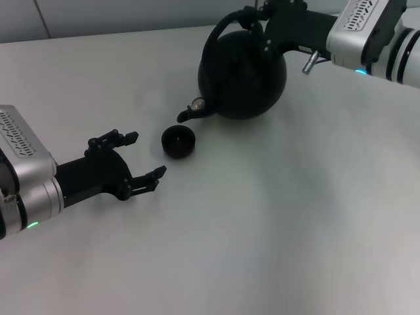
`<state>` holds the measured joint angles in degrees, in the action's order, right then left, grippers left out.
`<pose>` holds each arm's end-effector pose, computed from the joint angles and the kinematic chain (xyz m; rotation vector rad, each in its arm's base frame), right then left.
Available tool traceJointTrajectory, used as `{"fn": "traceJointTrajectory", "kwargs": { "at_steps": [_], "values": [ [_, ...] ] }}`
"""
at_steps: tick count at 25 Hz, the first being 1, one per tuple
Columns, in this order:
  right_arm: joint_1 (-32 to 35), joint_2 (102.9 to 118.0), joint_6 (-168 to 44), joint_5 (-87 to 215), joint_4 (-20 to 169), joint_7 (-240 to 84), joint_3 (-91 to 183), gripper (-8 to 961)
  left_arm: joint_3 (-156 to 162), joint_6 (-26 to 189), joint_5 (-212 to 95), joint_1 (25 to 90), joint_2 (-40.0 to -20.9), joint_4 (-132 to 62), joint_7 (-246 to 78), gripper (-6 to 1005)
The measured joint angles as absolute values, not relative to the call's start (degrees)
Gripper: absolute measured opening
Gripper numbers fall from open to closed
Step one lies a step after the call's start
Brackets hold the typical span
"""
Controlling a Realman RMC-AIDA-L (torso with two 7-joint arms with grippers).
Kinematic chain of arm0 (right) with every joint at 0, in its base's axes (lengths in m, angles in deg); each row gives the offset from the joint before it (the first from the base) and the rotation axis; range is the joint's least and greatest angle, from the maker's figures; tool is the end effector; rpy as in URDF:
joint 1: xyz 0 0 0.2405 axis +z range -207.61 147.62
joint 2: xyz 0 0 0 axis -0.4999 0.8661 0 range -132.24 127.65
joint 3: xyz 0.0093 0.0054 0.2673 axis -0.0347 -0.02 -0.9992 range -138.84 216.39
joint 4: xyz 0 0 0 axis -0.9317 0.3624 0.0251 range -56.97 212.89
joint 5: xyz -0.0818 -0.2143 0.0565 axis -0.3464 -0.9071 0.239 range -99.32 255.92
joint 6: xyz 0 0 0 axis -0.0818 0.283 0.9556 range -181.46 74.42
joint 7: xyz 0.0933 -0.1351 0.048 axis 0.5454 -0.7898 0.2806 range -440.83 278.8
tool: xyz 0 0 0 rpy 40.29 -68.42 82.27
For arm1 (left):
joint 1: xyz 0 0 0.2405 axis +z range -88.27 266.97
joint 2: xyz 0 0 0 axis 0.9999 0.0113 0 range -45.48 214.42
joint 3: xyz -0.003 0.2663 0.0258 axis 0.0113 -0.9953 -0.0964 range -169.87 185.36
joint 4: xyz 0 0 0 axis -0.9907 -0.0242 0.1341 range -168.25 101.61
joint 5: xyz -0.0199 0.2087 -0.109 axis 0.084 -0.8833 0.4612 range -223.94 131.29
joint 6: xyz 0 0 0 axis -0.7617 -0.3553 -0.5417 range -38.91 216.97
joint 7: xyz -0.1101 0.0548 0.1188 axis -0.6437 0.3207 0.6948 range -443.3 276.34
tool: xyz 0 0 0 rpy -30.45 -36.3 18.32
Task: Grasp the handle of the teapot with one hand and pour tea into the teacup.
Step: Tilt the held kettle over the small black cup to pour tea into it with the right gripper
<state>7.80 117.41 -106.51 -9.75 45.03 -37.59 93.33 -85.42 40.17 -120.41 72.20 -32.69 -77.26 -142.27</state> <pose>0.2340 0.4757 -0.0337 -2.2858 -0.0336 0.4012 -0.2831 0.3597 -0.1082 -2.5715 -0.2611 -0.3787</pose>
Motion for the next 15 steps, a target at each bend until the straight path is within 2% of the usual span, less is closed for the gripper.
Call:
{"fn": "traceJointTrajectory", "kwargs": {
  "at_steps": [15],
  "values": [
    [7.3,117.5,-105.3,-9.7,42.2,-37.6,97.4,101,-85.4,40.2,-120.4,72.3,-32.69,-77.2,-142.3,841]
  ]
}}
